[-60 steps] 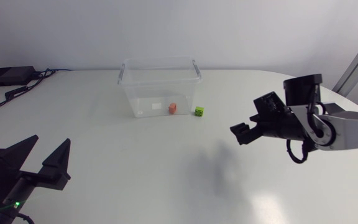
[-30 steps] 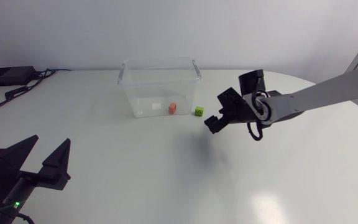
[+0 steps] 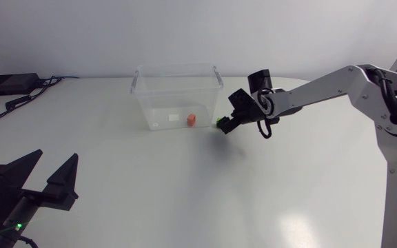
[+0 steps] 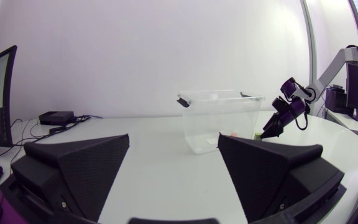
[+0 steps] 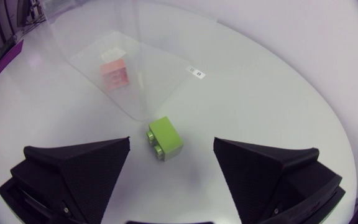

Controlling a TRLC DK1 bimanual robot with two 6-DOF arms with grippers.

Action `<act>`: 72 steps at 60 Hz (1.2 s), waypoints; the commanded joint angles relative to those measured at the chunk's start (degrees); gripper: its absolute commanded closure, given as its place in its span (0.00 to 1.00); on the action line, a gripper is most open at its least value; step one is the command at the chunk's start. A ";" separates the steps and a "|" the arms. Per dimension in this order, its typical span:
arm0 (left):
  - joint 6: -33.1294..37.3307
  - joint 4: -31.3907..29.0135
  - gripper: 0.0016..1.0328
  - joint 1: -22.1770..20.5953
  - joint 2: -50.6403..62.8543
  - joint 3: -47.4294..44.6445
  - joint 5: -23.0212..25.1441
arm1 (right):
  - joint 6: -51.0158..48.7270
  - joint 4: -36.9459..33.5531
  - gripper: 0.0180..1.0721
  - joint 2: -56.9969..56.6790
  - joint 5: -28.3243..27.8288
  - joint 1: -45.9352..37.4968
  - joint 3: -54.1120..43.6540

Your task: Place the duplo bricks in the container

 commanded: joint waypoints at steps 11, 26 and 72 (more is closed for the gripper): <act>-0.16 0.58 0.03 -0.39 -0.58 -1.02 -0.30 | -1.48 -2.60 0.23 4.90 -0.67 0.88 3.45; -0.16 0.58 0.03 -0.39 -0.58 -1.02 -0.30 | -0.78 -2.86 0.71 5.25 -4.71 -0.09 3.89; -0.16 0.58 0.03 -0.39 -0.58 -1.02 -0.30 | 0.89 -15.08 0.83 -30.35 -4.54 -4.04 -15.18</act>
